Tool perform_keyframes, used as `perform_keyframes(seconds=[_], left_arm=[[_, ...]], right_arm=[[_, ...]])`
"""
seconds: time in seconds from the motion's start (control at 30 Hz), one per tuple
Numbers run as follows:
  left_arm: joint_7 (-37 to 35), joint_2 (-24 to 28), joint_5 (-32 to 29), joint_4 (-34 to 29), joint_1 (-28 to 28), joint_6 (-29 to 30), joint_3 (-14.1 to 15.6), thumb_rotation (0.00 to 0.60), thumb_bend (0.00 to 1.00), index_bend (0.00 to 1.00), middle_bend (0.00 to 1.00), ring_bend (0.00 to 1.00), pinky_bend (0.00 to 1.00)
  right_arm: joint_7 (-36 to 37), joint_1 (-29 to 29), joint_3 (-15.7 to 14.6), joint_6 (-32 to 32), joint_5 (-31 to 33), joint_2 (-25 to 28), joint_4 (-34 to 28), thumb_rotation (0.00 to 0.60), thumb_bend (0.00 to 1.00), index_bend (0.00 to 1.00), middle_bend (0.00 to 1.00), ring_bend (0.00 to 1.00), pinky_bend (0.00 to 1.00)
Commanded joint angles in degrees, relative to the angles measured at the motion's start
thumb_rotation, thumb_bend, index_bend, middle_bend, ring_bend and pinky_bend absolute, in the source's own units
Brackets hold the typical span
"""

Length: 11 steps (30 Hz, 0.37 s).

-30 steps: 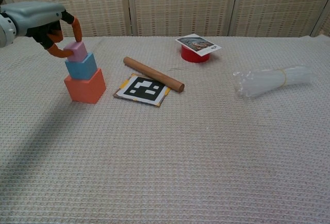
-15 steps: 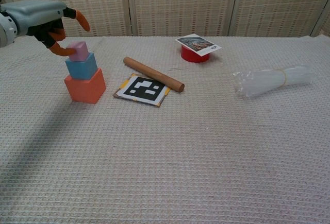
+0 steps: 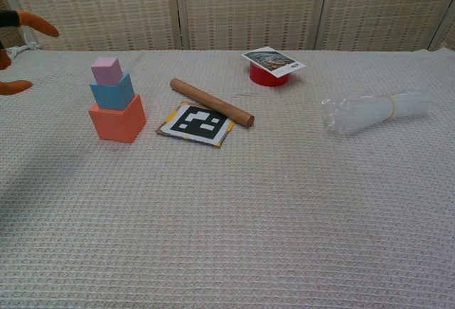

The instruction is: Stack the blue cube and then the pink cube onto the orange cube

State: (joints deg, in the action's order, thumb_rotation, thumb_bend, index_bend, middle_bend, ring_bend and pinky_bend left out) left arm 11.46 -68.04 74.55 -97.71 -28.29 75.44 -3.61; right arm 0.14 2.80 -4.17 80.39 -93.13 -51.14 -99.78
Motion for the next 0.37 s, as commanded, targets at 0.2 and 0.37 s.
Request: perform_keyframes(seconds=[0.2, 0.37], left_arm=[[-12.78, -0.17, 14.44, 9.17, 23.79, 22.84, 14.93, 0.6, 0.32, 0.11, 0.15, 0.07, 0.25], [-14.36, 0.23, 16.1, 9.5, 24.65, 23.34, 13.7, 0.6, 0.32, 0.09, 0.09, 0.02, 0.21]], right_arm=[[-1.02, -1.05, -0.9, 2.0, -2.61, -0.82, 0.51, 0.6, 0.24, 0.0, 0.0, 0.0, 0.0], [-1.58, -1.27, -1.42, 2.17, -3.65, -1.06, 0.43, 0.6, 0.24, 0.0, 0.0, 0.0, 0.0]])
